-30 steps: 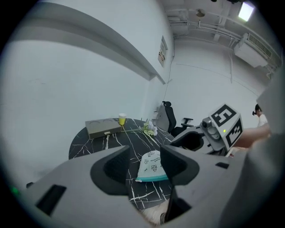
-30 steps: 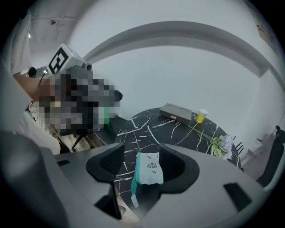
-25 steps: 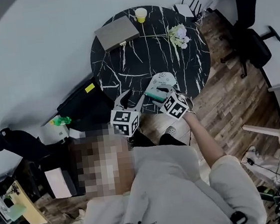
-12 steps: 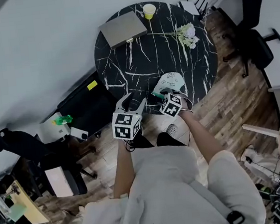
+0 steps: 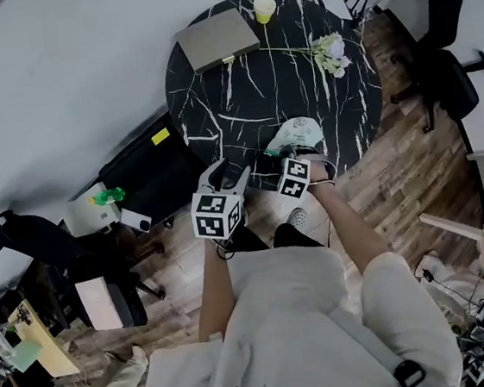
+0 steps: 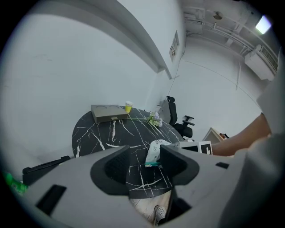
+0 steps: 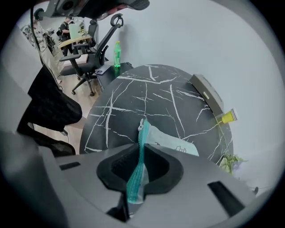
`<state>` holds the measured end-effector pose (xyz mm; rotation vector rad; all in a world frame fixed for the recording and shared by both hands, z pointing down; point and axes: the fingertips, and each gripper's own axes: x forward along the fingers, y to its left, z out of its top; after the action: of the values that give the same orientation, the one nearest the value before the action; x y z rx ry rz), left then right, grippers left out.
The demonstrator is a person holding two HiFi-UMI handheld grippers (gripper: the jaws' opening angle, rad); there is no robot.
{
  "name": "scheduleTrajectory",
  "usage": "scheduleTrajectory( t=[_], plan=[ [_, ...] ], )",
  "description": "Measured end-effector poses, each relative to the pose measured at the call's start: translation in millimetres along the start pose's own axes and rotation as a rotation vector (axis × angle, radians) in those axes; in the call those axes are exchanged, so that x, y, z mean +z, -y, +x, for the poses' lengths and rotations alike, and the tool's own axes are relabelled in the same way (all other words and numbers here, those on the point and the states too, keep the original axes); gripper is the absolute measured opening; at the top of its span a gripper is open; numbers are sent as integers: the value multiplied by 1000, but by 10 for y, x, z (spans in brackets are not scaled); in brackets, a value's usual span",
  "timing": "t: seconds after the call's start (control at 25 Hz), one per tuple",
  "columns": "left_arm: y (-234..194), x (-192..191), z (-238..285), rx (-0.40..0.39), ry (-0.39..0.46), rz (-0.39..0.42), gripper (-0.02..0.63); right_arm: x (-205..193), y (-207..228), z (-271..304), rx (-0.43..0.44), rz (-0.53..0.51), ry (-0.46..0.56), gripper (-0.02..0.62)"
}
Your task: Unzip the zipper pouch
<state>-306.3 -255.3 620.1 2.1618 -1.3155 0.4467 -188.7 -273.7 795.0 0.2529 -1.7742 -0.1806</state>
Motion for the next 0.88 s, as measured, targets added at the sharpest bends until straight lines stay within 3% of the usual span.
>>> scheduleTrajectory(
  t=[0.28, 0.64, 0.88],
  plan=[
    [139, -15, 33, 7, 12, -24, 222, -9, 57, -97, 13, -7, 28, 25],
    [500, 100, 130, -12, 40, 5, 222, -11, 215, -511, 16, 97, 133, 23],
    [715, 152, 161, -17, 56, 25, 222, -76, 371, -811, 0, 111, 193, 23]
  ],
)
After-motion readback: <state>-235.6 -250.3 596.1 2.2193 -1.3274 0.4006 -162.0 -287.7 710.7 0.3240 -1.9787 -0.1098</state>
